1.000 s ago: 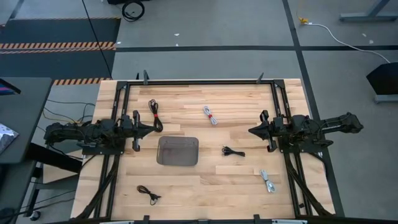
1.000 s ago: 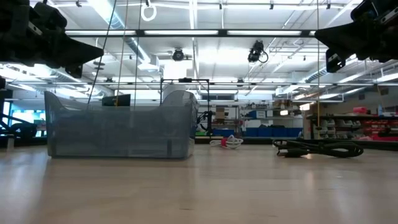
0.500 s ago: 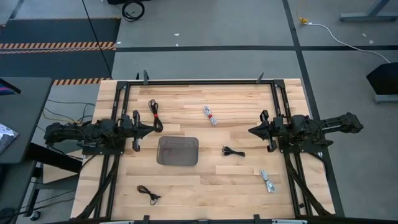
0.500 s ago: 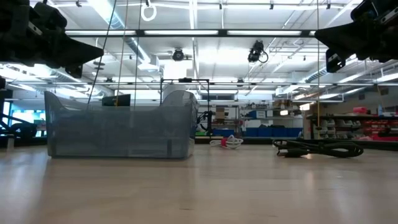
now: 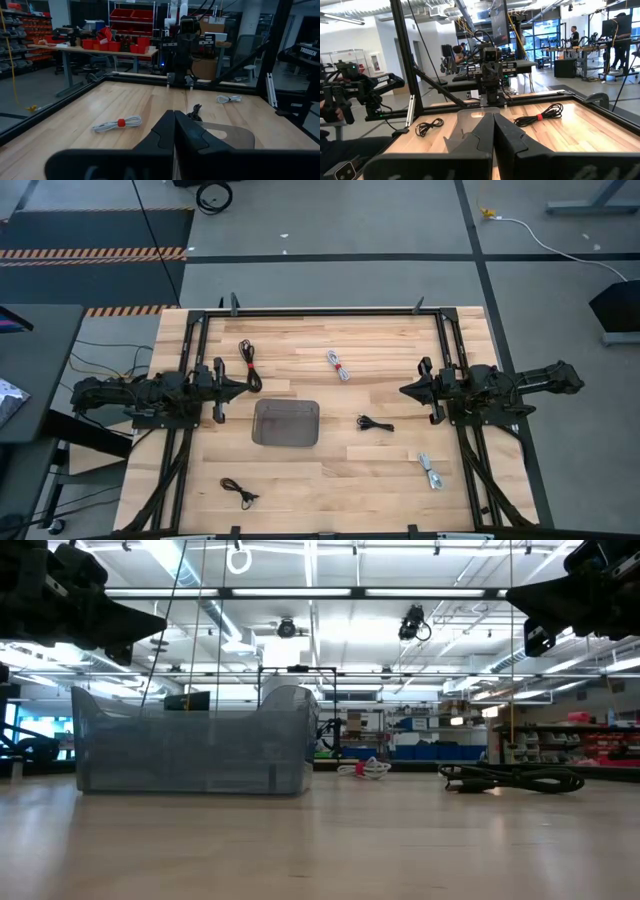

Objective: Pick and place USB-C Cables

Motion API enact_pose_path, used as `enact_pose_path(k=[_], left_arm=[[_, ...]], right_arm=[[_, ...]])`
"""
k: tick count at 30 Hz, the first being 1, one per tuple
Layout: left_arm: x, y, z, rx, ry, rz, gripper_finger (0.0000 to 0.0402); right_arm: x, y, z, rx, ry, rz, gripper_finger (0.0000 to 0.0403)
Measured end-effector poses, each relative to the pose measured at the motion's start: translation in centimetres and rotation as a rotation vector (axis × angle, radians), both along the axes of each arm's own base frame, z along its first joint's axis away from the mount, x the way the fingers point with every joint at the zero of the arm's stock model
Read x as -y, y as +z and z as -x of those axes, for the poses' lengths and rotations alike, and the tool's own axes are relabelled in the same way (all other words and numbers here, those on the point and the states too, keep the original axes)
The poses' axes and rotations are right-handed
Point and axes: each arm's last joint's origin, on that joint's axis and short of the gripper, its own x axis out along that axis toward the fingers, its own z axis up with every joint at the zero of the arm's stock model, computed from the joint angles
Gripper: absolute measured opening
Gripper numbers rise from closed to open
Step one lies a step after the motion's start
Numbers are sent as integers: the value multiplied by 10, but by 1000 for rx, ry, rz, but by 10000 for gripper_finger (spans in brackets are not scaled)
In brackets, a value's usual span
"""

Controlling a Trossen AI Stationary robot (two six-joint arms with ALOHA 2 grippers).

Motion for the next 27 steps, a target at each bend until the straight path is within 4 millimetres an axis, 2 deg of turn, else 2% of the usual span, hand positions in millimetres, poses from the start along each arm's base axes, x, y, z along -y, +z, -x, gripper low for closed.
enact_pose_path(k=[21,27], left_arm=[[0,0,0,2,0,0,7],[0,5,0,52,0,4,7]], right_arm=[[0,0,0,0,0,0,10],[0,0,0,0,0,0,10]])
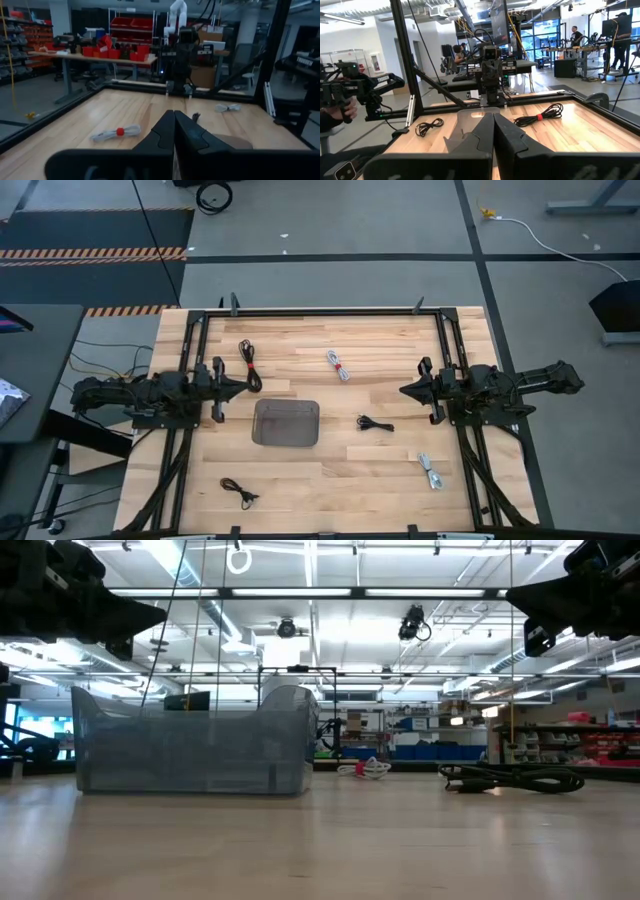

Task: Pick and place USB-C Cables
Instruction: Put the middle black USB cable into the black bin

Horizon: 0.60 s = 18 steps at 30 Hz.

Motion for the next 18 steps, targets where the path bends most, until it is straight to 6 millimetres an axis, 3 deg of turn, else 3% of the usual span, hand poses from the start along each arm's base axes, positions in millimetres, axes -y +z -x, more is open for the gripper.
enact_pose_path(k=[11,18], left_arm=[[0,1,0,51,-29,293,7],[-1,12,2,175,-30,310,7]], right_arm=[[0,0,0,0,0,0,10],[2,2,0,20,-71,1,10]])
